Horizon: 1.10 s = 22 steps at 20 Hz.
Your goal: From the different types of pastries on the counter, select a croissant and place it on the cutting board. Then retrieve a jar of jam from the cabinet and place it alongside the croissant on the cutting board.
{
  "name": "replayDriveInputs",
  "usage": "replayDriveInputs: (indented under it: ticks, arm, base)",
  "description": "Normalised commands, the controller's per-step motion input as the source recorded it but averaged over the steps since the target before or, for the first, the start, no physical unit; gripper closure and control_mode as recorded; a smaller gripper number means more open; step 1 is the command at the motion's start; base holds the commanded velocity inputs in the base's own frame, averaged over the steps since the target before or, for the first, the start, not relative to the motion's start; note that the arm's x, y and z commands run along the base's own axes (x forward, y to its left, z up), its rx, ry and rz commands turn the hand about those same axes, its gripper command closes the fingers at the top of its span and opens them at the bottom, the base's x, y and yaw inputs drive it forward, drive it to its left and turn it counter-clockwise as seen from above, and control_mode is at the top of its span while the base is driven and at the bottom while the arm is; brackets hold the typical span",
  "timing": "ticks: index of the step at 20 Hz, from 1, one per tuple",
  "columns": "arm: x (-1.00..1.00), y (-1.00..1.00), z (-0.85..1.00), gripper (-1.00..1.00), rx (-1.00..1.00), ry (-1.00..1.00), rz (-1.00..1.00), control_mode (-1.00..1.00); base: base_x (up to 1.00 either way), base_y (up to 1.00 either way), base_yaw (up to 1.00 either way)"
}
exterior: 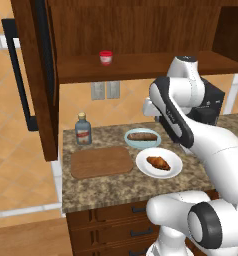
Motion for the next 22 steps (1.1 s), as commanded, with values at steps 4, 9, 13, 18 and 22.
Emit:
replayDriveInputs:
  ticks: [4, 9, 13, 18, 22]
  arm:
    - [-0.01, -0.07, -0.06, -1.00, 0.00, -0.01, 0.04, -1.00]
    - [-0.16, -0.68, -0.32, -1.00, -0.01, 0.00, 0.15, -1.00]
    - [-0.23, -0.24, -0.57, -1.00, -0.06, 0.06, 0.10, -1.00]
    - [-0.14, 0.15, -0.52, -1.00, -0.13, 0.01, 0.17, -1.00]
    - [0.00, 0.20, -0.60, -1.00, -0.13, 0.06, 0.21, -1.00]
  base:
    - [0.00, 0.00, 0.00]
    - [0.00, 0.00, 0.00]
    - [0.00, 0.00, 0.00]
    - [0.00, 0.00, 0.00]
    - [0.00, 0.00, 0.00]
